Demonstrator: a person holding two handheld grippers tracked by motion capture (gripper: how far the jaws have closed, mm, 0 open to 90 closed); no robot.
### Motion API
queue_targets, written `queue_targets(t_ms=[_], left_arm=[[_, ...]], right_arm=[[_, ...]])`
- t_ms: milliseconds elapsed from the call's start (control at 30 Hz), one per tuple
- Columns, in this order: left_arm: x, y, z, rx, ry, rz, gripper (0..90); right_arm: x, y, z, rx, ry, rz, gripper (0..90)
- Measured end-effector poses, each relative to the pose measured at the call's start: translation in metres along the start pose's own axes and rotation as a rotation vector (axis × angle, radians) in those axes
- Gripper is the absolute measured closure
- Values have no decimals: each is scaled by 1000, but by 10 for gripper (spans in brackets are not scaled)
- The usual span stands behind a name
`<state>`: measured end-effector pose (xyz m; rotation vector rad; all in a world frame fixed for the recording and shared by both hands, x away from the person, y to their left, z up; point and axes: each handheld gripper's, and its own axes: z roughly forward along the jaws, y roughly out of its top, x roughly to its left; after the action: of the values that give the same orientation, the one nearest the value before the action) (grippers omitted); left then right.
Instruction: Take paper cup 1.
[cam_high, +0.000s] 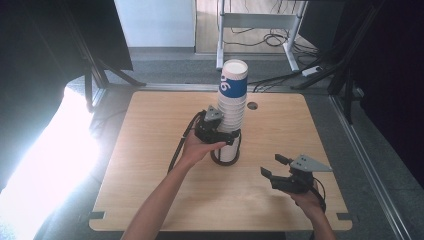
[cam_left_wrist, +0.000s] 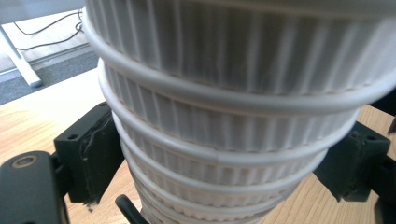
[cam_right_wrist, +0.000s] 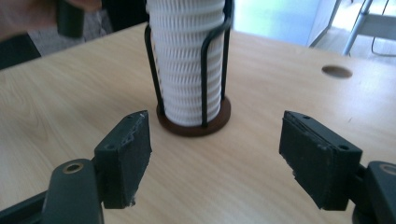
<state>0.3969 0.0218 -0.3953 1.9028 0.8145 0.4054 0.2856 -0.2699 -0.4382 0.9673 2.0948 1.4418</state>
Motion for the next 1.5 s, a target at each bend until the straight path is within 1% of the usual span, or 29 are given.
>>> queue_targets(t_ms=[33,100,133,167,200,267,300,333,367,433,533,567,600,633,667,700,733,767,800,867,933,1033,1100,1133,1233,1267,1367,1467,1500], left_arm=[[0,-1,0,-4,1,1,125],[0,-1,0,-6,2,1,125],[-1,-1,0,-6,0,2,125],[-1,-1,0,-8,3,3,125],[-1,-1,0,-8,3,3,126],[-1,-2,0,-10,4,1,125],[-1,-2,0,-11,4,5,126],[-1,-2,0,-11,4,5,126],[-1,-2,0,-11,4,5,126],[-1,-2,0,-14,3,3,126],[-1,-2,0,-14,3,2,126],[-1,-2,0,-14,2,3,126],[-1,-2,-1,-11,3,6,126],[-1,-2,0,-11,2,6,126],[-1,-2,0,-11,3,6,126],[-1,-2,0,-13,3,3,126],[-1,-2,0,-13,3,3,127],[-2,-2,0,-13,4,3,127],[-2,-2,0,-13,4,3,127],[-2,-2,0,-13,4,4,127],[-2,-2,0,-11,5,4,127],[-2,-1,0,-12,5,2,127],[-2,-1,-1,-8,5,6,127],[-2,-1,-1,-11,4,1,127],[-2,-1,-1,-11,5,2,127],[-2,-1,-1,-11,5,2,127],[-2,-1,-1,-9,4,2,127],[-2,-1,-1,-8,4,3,127],[-2,-1,-1,-8,4,4,127]], right_arm=[[-3,9,-1,-17,12,9,249],[-5,12,0,-24,18,9,248],[-10,24,1,-27,23,19,240],[-11,31,2,-36,23,12,239],[-11,31,2,-36,23,12,239],[-13,48,2,-50,30,-5,236],[-14,64,2,-62,37,-13,236],[-15,70,2,-66,40,-17,236],[-15,70,2,-66,40,-17,236],[-16,87,2,-80,44,-28,236],[-16,105,4,-84,56,-45,235],[-15,118,6,-79,63,-58,235],[-15,118,6,-79,63,-58,235],[-15,122,7,-79,63,-59,235],[-15,131,8,-82,70,-58,236],[-14,136,9,-82,68,-60,236],[-14,136,9,-82,68,-60,236],[-14,144,11,-81,73,-60,236],[-14,144,11,-81,73,-60,236],[-13,150,13,-85,81,-58,235],[-12,158,15,-84,102,-62,235],[-10,169,18,-84,114,-78,235],[-10,175,19,-88,135,-82,235],[-10,179,20,-91,149,-83,234],[-9,189,25,-97,170,-92,228],[-9,189,25,-97,170,-92,228],[-9,197,28,-100,182,-95,221],[-11,208,31,-111,190,-85,206],[-11,214,33,-116,195,-81,204]])
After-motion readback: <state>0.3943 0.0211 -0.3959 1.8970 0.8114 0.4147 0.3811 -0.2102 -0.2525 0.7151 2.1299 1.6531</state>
